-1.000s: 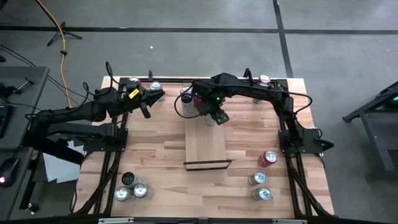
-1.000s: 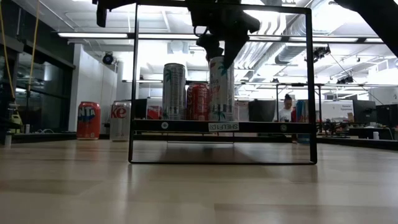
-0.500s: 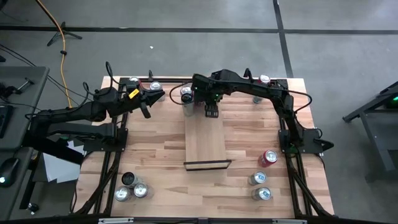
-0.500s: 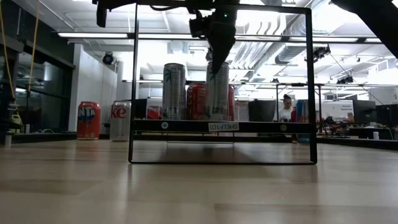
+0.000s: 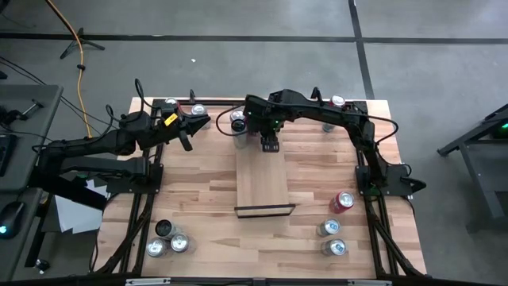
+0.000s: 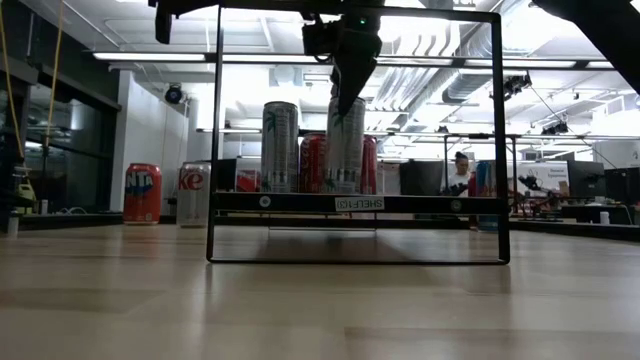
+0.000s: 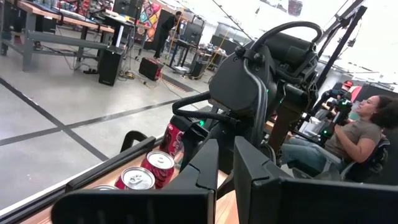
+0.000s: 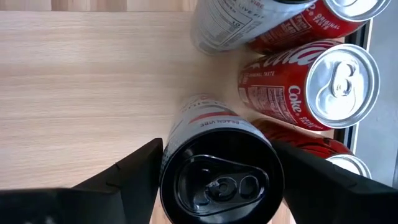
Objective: Place canned beverage on shelf
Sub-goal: Put the black soda can on the shelf aligned with the other black soda can
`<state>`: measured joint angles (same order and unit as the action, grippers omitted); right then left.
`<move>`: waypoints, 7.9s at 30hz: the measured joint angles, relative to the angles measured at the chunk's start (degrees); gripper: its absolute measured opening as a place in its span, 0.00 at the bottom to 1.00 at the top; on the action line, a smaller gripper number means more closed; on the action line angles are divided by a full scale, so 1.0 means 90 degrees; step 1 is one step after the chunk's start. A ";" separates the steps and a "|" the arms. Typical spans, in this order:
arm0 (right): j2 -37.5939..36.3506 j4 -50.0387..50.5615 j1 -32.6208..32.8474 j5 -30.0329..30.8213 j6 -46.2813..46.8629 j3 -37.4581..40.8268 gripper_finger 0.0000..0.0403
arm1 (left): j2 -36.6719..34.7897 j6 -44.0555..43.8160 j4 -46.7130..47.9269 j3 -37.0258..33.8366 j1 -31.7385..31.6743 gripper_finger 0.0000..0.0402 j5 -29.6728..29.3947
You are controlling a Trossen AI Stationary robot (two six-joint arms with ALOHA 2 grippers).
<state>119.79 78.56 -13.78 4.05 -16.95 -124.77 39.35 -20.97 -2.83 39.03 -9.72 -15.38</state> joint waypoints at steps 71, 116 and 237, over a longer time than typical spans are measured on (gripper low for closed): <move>-0.3292 -0.1089 0.1685 -0.0930 0.2072 0.4691 0.21 | -0.0002 0.0007 0.0061 0.0002 0.0002 0.01 0.0216; -0.4136 -0.8226 0.0986 0.1030 0.3208 0.8371 0.00 | 0.0003 0.0012 0.0003 0.0002 0.0000 0.01 0.0165; -0.4294 -0.9408 0.0240 0.0839 0.2346 0.8371 0.00 | 0.0003 -0.0064 0.0005 0.0002 0.0005 0.01 0.0512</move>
<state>81.15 -6.11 -11.62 11.59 4.16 -49.43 39.38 -21.54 -2.79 39.05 -9.67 -10.77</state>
